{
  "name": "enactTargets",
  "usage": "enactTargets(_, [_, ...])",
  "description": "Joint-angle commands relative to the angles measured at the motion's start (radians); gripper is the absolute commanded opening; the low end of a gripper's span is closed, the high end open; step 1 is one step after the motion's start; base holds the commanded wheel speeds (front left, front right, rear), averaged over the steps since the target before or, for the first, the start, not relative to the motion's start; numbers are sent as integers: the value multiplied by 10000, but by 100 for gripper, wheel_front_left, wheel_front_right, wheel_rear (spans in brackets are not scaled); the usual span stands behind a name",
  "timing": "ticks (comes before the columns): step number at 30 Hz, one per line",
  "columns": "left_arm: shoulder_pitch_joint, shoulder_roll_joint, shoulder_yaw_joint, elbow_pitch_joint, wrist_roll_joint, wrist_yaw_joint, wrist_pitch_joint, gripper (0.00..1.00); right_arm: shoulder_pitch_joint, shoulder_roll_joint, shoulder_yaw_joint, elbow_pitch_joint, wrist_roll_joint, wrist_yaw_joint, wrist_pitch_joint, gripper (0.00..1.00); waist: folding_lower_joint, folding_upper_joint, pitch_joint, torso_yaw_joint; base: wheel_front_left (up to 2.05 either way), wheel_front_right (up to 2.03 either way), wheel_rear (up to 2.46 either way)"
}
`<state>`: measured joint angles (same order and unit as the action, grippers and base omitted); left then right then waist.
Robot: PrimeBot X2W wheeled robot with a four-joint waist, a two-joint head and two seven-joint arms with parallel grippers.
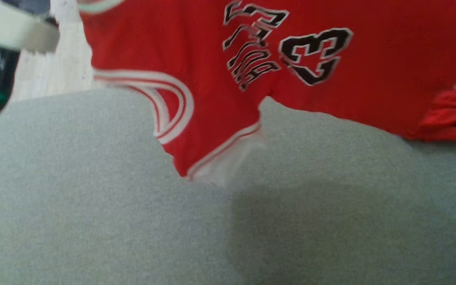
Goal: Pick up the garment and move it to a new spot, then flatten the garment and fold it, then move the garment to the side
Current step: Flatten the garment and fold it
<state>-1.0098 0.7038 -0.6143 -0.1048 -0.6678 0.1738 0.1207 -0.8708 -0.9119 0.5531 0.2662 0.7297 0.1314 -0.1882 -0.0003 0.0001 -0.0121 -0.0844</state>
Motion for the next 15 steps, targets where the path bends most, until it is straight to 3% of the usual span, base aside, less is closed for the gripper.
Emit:
enactTargets(1, [-975, 193, 443, 63, -18, -151, 317, 0, -402, 59, -126, -18, -228, -7, 217, 0, 3, -1, 342, 65, 0, 0, 0])
enactTargets(9, [-2828, -928, -269, 1891, 395, -745, 760, 0, -1919, 1061, 354, 1026, -601, -7, 691, 0, 3, -1, 2210, 424, 0, 0, 0])
enactTargets(15, [-4861, -1815, -556, 3972, 1515, -873, -151, 0, -3803, 1489, 791, 2479, -1149, -7, 102, 0, 3, -1, 3920, 770, 0, 0, 0])
